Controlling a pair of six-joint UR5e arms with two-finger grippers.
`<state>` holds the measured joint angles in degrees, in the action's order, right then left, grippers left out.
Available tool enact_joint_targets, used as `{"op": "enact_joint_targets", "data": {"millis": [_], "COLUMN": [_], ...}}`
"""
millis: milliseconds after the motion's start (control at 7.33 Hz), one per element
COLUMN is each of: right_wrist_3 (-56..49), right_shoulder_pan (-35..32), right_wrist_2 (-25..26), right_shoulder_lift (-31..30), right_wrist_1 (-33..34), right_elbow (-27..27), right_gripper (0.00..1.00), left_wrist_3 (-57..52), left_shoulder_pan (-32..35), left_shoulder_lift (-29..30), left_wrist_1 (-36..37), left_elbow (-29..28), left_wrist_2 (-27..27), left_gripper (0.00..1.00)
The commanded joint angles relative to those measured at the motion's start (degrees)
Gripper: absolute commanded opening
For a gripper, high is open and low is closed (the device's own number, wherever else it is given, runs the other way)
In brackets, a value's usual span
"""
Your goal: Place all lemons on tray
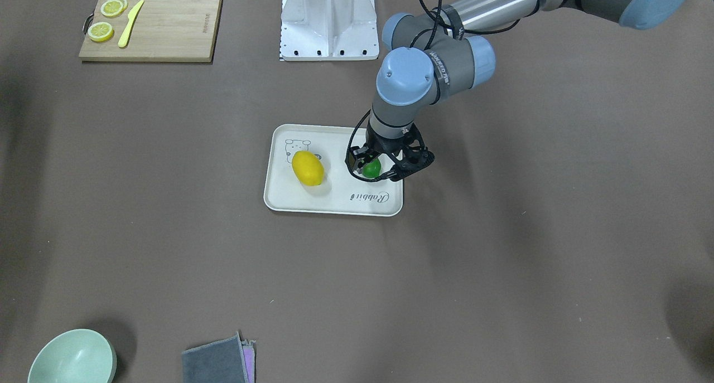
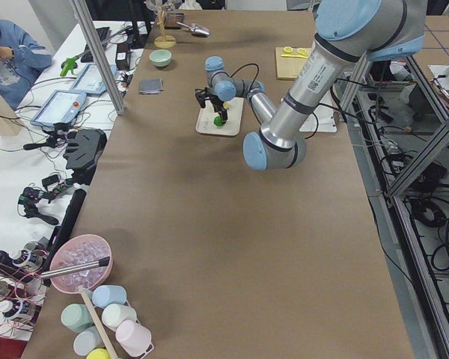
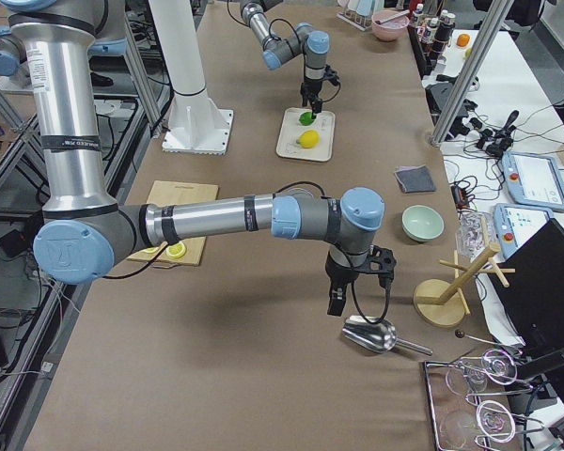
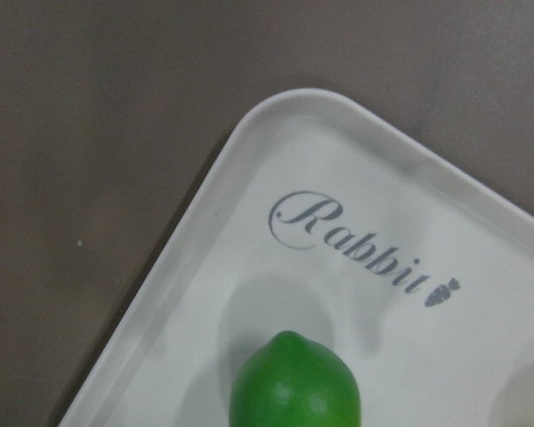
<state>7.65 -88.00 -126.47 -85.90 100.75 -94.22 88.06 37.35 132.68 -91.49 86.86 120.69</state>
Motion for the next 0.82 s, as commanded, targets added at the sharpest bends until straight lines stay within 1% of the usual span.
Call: {"op": "enact_joint_targets", "data": {"millis": [0, 136, 273, 409, 682], "right_wrist_3": [0.0, 0.1, 0.1, 0.0, -0.1], "right_shoulder_pan": [-3.0, -3.3, -3.4, -3.4, -3.4], "right_wrist_2": [-1.5, -2.1, -2.1, -2.0, -1.8], "right_shoulder_lift": [-2.3, -2.7, -2.8, -2.7, -2.7], "right_wrist_1": [0.2, 0.2, 0.2, 0.1, 0.0], "right_elbow": [0.3, 0.3, 0.3, 0.2, -0.2], "right_gripper": [1.0, 1.0, 1.0, 1.0, 1.0], "left_wrist_3": [-13.4, -20.5, -28.7, -39.0, -48.3], "left_shoulder_pan": [8.8, 12.5, 16.5, 20.2, 26.9], "left_shoulder_lift": [-6.2, -12.6, -20.5, -28.0, -37.2], "left_wrist_1": [6.6, 7.2, 7.2, 5.5, 5.4], "left_elbow": [6.8, 11.6, 14.4, 14.5, 17.2], "left_wrist_2": [7.5, 10.0, 13.2, 16.4, 16.9], "left_gripper": [0.98, 0.98, 0.98, 0.98, 0.98]}}
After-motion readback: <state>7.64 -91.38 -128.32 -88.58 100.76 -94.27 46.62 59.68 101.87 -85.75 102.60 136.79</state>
